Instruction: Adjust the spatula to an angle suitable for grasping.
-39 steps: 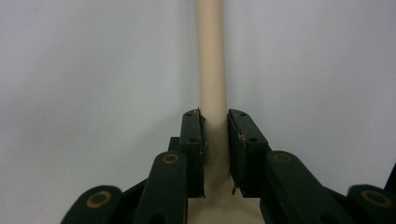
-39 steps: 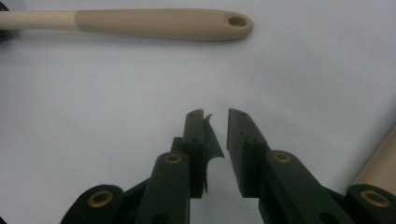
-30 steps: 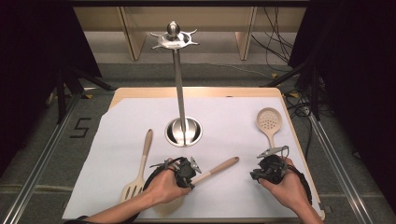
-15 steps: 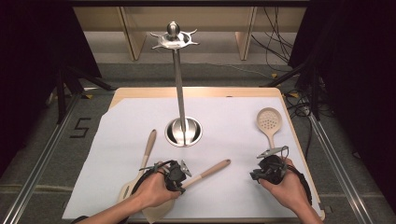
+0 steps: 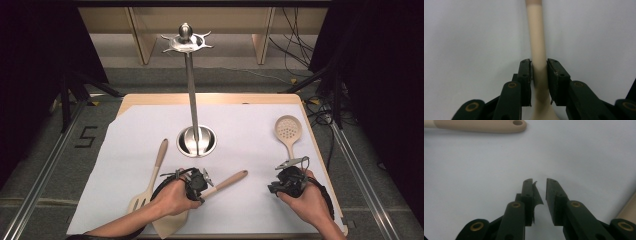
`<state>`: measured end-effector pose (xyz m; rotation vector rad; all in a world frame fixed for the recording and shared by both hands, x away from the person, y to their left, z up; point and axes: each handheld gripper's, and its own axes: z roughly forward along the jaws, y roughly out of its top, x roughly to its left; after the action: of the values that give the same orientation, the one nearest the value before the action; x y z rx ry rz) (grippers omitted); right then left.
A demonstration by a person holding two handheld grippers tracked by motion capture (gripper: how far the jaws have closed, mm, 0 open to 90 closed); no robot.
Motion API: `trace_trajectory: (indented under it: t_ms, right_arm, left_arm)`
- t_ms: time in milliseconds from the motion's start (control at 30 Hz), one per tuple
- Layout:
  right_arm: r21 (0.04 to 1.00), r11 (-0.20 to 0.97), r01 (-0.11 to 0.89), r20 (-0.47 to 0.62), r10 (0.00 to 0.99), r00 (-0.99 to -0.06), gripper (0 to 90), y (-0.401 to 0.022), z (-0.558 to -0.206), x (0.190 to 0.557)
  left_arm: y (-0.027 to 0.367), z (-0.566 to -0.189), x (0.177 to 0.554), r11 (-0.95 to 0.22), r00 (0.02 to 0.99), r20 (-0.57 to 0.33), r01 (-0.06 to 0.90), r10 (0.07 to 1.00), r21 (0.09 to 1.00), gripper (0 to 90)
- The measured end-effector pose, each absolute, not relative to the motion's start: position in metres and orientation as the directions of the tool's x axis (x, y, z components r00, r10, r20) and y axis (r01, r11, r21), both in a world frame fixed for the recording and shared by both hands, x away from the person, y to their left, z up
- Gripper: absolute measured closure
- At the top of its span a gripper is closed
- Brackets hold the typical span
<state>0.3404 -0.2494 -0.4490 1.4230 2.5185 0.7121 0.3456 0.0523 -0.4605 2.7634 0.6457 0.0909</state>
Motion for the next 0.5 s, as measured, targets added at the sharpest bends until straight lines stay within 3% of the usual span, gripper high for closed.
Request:
trace_trajectory:
  t_ms: [167,500]
  right_arm:
    - [0.476,0.44,0.762,0.084,0.84,-0.537,77.4,-0.25,-0.4489,0.3406]
    - [0.492,0.411,0.767,0.107,0.846,-0.523,77.4,-0.249,-0.4472,0.3396]
  left_arm:
    - [0.0504,-0.4589,0.348,-0.867,0.902,-0.009,0.418,0.432,0.272,76.4]
    - [0.0556,-0.4556,0.3434,-0.809,0.878,-0.018,0.449,0.479,0.38,78.0]
